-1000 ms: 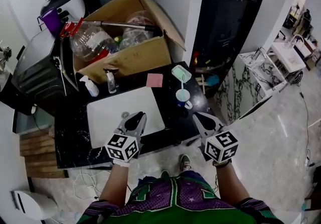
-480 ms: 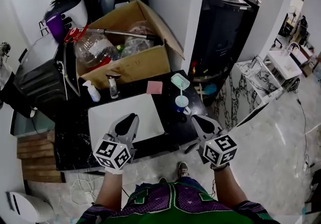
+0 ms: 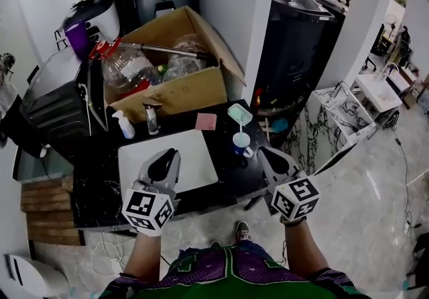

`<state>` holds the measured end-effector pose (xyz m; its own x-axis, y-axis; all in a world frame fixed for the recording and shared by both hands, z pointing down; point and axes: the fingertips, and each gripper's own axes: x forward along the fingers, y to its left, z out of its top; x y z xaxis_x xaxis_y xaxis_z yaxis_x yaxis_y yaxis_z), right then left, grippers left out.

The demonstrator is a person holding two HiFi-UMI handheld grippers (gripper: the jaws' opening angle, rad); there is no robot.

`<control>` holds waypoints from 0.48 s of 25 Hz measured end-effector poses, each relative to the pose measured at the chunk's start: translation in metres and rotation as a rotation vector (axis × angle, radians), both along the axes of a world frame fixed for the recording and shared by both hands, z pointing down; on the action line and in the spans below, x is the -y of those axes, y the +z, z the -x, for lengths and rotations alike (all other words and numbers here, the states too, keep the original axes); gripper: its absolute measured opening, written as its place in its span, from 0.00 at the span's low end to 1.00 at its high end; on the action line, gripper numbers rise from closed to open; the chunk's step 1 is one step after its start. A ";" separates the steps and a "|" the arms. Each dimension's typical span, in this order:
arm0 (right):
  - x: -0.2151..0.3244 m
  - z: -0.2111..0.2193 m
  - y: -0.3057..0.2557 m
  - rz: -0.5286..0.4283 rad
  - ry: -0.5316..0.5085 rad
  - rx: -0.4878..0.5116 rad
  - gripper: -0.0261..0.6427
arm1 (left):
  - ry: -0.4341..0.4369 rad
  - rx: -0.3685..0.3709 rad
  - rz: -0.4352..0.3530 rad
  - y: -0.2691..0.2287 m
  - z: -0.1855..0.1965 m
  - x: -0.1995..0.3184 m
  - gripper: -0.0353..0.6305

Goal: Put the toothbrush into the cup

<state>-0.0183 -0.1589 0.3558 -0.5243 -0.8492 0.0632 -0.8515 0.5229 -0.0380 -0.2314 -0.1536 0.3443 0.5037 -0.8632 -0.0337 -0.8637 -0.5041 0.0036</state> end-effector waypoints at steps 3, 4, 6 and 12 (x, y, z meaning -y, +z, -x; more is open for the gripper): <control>0.001 0.002 -0.004 -0.007 -0.001 0.005 0.04 | -0.010 -0.007 -0.006 -0.004 0.003 -0.001 0.12; 0.001 0.002 -0.004 -0.006 -0.003 0.006 0.04 | -0.014 -0.010 -0.007 -0.005 0.003 -0.001 0.12; 0.000 0.000 -0.004 -0.003 -0.002 0.007 0.04 | -0.014 -0.018 -0.011 -0.006 0.001 -0.002 0.11; -0.001 -0.008 -0.008 -0.013 0.017 0.023 0.04 | -0.006 -0.024 -0.027 -0.012 -0.005 0.001 0.08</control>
